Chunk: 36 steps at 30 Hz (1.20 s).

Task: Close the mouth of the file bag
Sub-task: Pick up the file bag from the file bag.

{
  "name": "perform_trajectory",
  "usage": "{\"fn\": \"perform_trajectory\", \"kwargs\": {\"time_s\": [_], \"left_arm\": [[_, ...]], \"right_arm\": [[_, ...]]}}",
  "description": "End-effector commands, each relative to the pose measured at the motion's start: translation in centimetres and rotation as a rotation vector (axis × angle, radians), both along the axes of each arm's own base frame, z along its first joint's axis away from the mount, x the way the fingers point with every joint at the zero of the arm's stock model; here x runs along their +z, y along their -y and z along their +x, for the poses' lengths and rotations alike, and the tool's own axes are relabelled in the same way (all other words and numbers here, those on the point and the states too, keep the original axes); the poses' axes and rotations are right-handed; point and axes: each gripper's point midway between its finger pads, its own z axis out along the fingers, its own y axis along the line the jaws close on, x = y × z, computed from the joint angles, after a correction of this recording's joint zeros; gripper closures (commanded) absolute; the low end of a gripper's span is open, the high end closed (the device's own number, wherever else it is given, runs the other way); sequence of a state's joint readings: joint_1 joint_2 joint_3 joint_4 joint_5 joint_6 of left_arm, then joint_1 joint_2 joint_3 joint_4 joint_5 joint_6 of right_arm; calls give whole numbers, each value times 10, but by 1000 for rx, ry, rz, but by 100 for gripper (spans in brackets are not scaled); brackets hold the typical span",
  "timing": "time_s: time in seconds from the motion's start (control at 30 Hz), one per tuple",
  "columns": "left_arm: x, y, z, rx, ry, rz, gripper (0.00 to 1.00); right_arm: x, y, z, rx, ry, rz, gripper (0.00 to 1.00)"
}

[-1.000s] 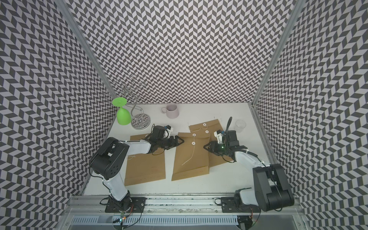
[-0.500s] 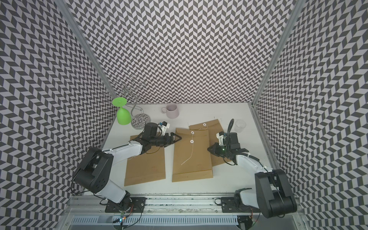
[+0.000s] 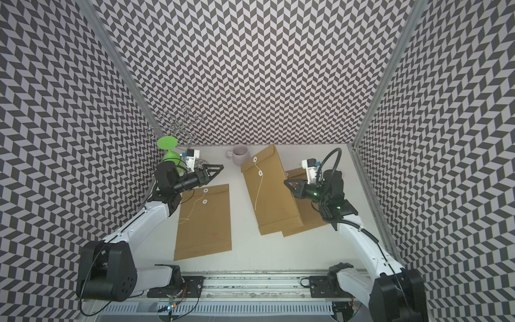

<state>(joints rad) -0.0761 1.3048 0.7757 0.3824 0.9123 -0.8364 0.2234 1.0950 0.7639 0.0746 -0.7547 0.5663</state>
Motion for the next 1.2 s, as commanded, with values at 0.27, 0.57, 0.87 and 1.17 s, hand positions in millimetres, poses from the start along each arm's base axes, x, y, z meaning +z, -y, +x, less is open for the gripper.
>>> {"fn": "perform_trajectory", "kwargs": {"time_s": [0.27,0.57,0.87,1.17], "left_arm": [[22,15,-35,-9,220,-182,8],[48,45,-29,-106,382,-101,8],[67,57,-33,-160,441,-111,13],[96,42,-29,-120,474,-147,58]], "right_arm": [[106,-11,-13,92,217,182,100],[153,-16,-39,205,302,265,100],[170,-16,-52,245,320,327,100],[155,-18,-46,258,278,331,100]]}}
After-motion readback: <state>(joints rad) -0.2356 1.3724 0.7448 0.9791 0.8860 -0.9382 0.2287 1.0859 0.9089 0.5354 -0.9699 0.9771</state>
